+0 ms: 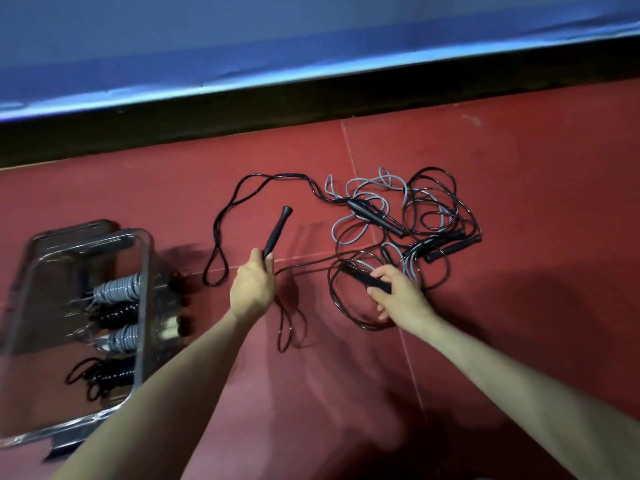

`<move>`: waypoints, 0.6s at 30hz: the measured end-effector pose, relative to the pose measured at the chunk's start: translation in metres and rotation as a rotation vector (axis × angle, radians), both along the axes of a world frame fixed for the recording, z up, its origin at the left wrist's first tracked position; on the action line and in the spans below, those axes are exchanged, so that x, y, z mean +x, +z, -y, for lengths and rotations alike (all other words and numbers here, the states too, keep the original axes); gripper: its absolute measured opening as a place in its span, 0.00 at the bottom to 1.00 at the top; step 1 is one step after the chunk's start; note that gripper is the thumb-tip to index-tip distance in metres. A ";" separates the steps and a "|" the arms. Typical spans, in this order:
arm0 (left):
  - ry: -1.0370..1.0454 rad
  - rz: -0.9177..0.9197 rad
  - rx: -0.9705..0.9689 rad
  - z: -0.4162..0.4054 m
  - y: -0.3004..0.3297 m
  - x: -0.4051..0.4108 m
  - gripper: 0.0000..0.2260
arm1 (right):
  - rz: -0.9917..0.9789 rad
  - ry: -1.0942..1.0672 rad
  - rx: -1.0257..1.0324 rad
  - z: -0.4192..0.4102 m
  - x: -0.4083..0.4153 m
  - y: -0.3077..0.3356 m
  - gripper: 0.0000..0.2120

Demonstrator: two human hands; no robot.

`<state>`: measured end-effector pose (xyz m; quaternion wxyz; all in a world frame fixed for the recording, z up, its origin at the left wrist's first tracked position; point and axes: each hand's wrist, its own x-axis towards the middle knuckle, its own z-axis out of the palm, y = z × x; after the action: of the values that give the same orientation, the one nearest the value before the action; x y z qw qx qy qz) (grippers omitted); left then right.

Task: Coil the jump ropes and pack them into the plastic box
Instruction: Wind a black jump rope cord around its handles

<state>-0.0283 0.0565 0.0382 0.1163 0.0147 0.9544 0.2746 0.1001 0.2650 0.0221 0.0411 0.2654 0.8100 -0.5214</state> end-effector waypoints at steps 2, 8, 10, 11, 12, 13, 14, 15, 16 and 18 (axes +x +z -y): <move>-0.037 -0.016 0.045 0.010 0.005 -0.001 0.11 | -0.092 -0.020 0.084 -0.004 -0.005 0.011 0.05; -0.107 -0.037 0.220 0.028 0.035 -0.008 0.10 | -0.245 -0.090 -0.042 -0.007 -0.016 0.069 0.05; -0.151 -0.072 0.216 0.029 0.053 -0.010 0.09 | -0.266 -0.102 -0.101 -0.008 -0.019 0.091 0.05; -0.171 -0.098 0.219 0.029 0.067 -0.009 0.09 | -0.283 -0.110 -0.126 -0.007 -0.019 0.110 0.04; -0.182 -0.109 0.234 0.028 0.076 -0.011 0.09 | -0.291 -0.116 -0.153 -0.007 -0.022 0.121 0.04; -0.186 -0.120 0.262 0.027 0.087 -0.013 0.09 | -0.296 -0.119 -0.168 -0.007 -0.025 0.134 0.04; -0.186 -0.142 0.302 0.026 0.102 -0.014 0.08 | -0.307 -0.121 -0.185 -0.007 -0.026 0.153 0.04; -0.180 -0.160 0.334 0.025 0.115 -0.015 0.09 | -0.322 -0.119 -0.205 -0.006 -0.027 0.169 0.04; -0.173 -0.195 0.362 0.024 0.136 -0.014 0.09 | -0.356 -0.114 -0.222 -0.006 -0.028 0.192 0.05; -0.186 -0.254 0.393 0.020 0.172 -0.019 0.08 | -0.419 -0.106 -0.243 -0.009 -0.034 0.231 0.05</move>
<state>-0.0471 0.0361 0.2103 0.0151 0.1591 0.8842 0.4389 0.0659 0.2738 0.2533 -0.1235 0.1870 0.7170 -0.6600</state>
